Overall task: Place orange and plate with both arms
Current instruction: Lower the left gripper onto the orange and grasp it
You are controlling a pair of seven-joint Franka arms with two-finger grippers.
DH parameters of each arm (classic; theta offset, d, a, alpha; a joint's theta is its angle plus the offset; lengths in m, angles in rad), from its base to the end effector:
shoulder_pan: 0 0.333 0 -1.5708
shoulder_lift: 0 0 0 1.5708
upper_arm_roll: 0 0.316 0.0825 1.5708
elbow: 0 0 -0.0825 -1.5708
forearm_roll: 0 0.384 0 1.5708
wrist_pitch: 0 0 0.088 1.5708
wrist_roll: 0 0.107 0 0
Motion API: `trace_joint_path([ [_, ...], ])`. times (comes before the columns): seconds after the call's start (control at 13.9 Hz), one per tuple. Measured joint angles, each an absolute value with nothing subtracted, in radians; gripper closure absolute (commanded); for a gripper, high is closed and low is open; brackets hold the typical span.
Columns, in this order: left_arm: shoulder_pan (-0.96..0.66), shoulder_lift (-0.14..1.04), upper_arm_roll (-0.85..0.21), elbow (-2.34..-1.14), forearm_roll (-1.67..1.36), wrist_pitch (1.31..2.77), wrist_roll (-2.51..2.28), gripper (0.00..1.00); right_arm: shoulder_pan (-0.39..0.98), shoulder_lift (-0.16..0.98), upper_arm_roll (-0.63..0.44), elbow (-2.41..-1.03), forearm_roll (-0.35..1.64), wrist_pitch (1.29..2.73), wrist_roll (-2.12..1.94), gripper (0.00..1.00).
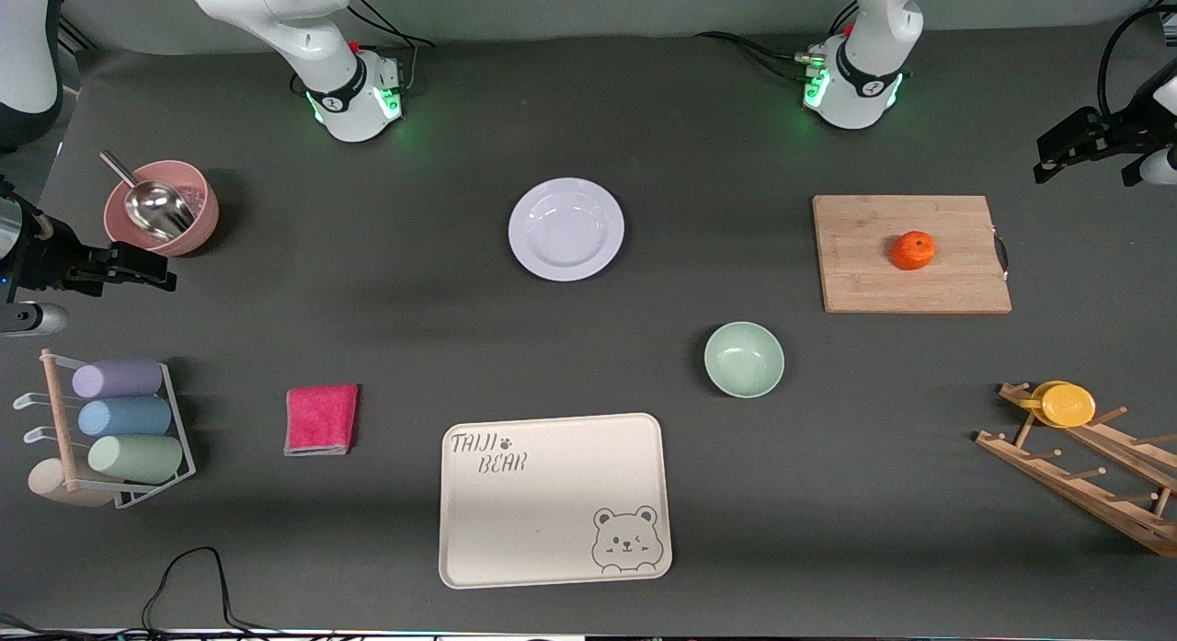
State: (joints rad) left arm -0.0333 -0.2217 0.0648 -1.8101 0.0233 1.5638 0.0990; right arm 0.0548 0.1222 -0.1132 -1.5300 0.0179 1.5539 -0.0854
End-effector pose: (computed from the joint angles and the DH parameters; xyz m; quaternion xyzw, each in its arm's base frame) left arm 0.4814 0.0211 0.6257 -0.9993 0.0347 0.0128 0.0037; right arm 0.5861 -0.0285 0.5729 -0.9987 -0.0133 0.0485 0.0055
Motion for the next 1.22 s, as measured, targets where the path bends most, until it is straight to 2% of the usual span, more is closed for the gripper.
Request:
trace_joint_path([
  [0.79, -0.033, -0.216, 0.065, -1.82, 0.023, 1.544, 0.1, 0.0, 0.055, 0.112, -0.113, -1.529, 0.018, 1.554, -0.085, 0.0],
  [1.01, -0.033, -0.212, 0.065, -1.862, 0.024, 1.548, 0.101, 0.0, 0.055, 0.106, -0.113, -1.529, 0.018, 1.553, -0.085, 0.0],
  [1.22, -0.033, -0.214, 0.067, -1.971, 0.025, 1.632, 0.101, 0.0, 0.055, 0.096, -0.113, -1.533, 0.018, 1.55, -0.08, 0.0],
])
